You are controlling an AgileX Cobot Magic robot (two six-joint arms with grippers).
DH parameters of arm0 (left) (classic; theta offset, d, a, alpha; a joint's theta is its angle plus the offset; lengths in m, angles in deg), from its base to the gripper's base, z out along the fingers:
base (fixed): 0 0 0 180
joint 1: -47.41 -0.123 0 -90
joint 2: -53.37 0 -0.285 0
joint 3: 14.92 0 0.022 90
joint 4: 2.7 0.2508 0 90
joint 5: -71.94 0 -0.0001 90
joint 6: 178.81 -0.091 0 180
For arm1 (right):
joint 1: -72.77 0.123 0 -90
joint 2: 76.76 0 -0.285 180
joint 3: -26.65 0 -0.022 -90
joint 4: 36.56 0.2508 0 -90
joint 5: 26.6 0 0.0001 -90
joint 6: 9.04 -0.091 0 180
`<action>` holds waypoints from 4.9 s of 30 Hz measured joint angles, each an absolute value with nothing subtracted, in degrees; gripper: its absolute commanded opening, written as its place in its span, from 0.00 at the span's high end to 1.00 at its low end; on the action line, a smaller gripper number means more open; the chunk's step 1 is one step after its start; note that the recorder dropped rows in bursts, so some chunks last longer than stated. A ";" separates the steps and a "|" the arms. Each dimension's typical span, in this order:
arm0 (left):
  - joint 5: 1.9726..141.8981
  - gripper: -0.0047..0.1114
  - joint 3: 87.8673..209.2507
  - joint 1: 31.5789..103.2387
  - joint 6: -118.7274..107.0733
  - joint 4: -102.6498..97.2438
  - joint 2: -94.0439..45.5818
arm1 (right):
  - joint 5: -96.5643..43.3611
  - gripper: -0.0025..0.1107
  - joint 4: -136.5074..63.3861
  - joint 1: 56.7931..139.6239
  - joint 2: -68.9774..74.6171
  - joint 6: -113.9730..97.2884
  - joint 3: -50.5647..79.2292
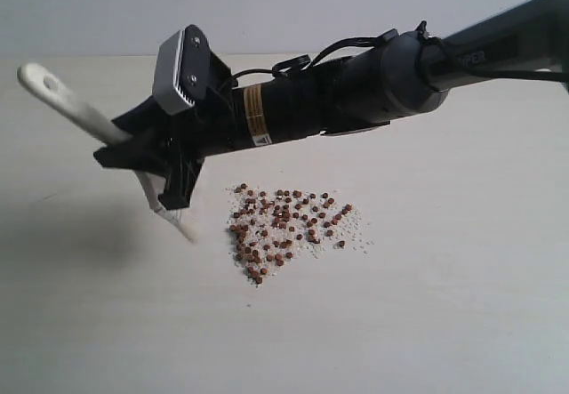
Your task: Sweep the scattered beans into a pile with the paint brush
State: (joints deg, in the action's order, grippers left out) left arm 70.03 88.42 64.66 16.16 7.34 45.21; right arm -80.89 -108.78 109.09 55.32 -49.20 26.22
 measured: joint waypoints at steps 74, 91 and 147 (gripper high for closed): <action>70.03 0.96 88.42 64.66 16.16 7.34 45.21 | -59.85 0.98 -62.10 108.96 59.56 -29.15 26.22; 70.03 0.96 88.42 64.66 16.16 7.34 45.21 | -68.01 0.98 -93.72 107.11 50.37 -46.73 24.52; 70.03 0.96 88.42 64.66 16.16 7.34 45.21 | -95.63 0.98 -127.59 70.15 48.31 -33.73 -1.05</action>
